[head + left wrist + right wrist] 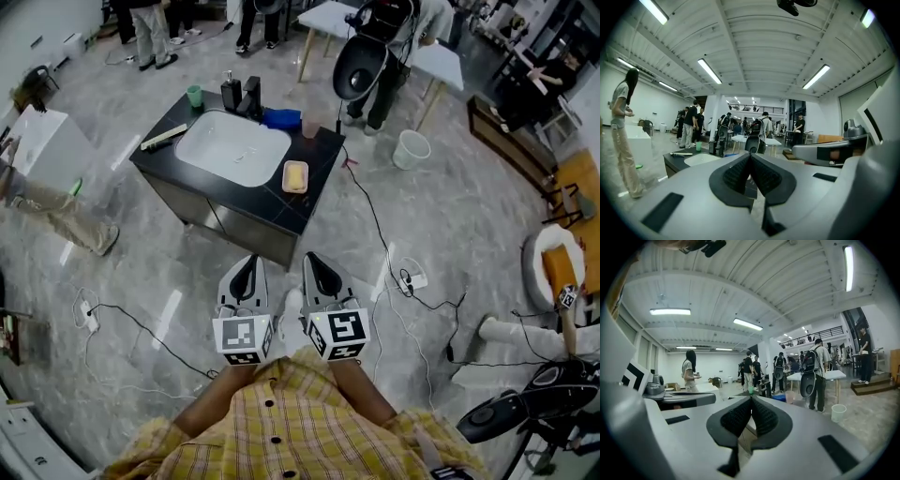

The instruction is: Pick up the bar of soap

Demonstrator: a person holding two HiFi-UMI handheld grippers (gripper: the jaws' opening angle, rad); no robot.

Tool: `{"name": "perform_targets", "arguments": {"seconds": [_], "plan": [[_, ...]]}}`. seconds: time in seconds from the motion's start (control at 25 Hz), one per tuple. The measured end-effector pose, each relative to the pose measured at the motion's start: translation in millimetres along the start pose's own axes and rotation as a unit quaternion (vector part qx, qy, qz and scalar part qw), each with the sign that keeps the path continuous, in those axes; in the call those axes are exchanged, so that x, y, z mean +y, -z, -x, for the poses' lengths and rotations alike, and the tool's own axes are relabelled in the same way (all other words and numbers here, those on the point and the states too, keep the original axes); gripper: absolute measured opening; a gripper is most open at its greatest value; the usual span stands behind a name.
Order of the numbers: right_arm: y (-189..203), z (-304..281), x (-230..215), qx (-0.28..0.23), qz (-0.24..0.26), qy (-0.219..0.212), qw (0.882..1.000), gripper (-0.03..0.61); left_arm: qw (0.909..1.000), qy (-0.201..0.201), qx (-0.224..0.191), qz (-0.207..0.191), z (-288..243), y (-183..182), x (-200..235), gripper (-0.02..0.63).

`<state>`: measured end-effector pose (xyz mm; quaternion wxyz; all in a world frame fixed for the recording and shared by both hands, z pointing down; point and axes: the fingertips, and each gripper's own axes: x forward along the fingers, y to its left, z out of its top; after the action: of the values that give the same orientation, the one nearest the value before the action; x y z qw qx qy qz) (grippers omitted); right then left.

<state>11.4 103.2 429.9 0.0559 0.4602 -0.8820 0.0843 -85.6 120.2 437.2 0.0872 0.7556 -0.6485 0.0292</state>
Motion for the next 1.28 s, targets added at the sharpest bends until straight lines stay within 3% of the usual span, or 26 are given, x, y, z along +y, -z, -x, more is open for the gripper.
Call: {"name": "perform_targets", "arguments": {"seconds": [0.36, 0.72, 1.04, 1.28], "plan": [[-16.8, -100.6, -81.1, 0.029, -0.045, -0.001, 0.999, 0.018, 0.9994, -0.020, 0.023, -0.014, -117.6, -25.5, 23.2, 0.011], [-23.4, -178.9, -145.4, 0.073, -0.047, 0.000, 0.996, 0.020, 0.9982, -0.032, 0.042, -0.028, -220.0, -38.0, 26.6, 0.011], [-24.0, -214.1, -178.1, 0.085, -0.062, -0.005, 0.994, 0.020, 0.9969, -0.044, 0.059, -0.029, -261.1, -39.7, 26.9, 0.011], [-16.3, -232.9, -186.2, 0.108, -0.070, 0.015, 0.992, 0.020, 0.9963, -0.047, 0.065, -0.031, -273.2, -43.0, 38.1, 0.011]]}}
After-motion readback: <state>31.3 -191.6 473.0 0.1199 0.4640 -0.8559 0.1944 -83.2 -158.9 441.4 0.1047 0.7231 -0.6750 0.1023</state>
